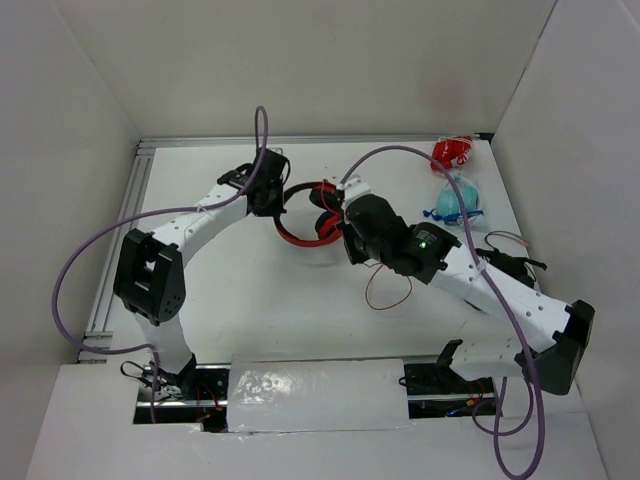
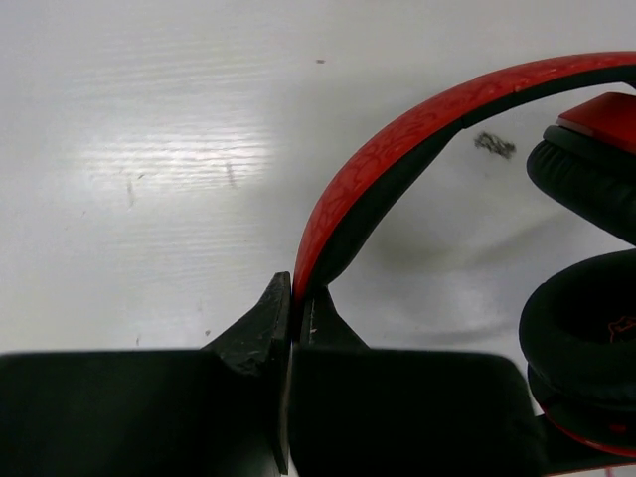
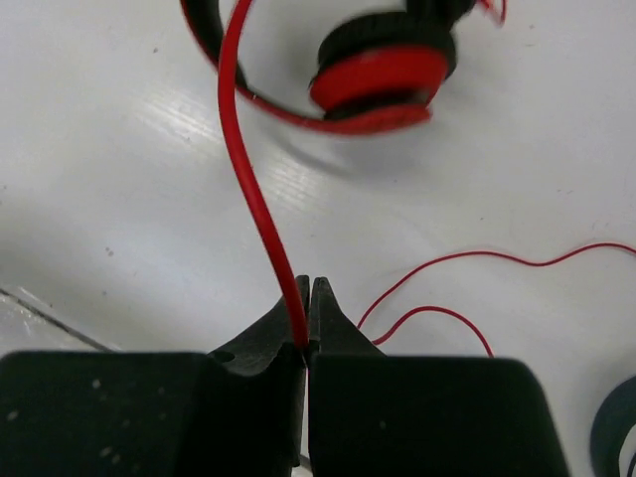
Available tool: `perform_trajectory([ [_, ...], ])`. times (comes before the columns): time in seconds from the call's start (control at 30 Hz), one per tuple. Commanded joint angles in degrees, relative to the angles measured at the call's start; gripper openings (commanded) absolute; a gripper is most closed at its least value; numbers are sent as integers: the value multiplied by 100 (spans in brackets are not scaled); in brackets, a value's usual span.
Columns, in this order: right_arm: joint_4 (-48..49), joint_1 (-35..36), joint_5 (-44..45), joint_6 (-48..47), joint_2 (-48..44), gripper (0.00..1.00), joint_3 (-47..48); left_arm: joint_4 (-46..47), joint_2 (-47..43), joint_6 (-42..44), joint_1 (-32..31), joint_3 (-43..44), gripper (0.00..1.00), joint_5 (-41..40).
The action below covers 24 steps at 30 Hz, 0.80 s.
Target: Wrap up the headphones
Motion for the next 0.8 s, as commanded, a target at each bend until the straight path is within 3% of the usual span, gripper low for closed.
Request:
perform_trajectory([
  [0.0,51,399,259,193,-41,0,-237,-819,96,-1142,170,619,0,-364],
  [0.43,745,577,-233,-133,1321,0,325,66,-703,-1072,276,-57,0,559],
  [0.67,2010,770,-1340,-343,884,0,-1042,22,-869,-1318,733,13,0,901],
  [0.77,2825,814,-1779,-300,593,0,-1931,153,-1071,-1485,1145,4,0,1523],
])
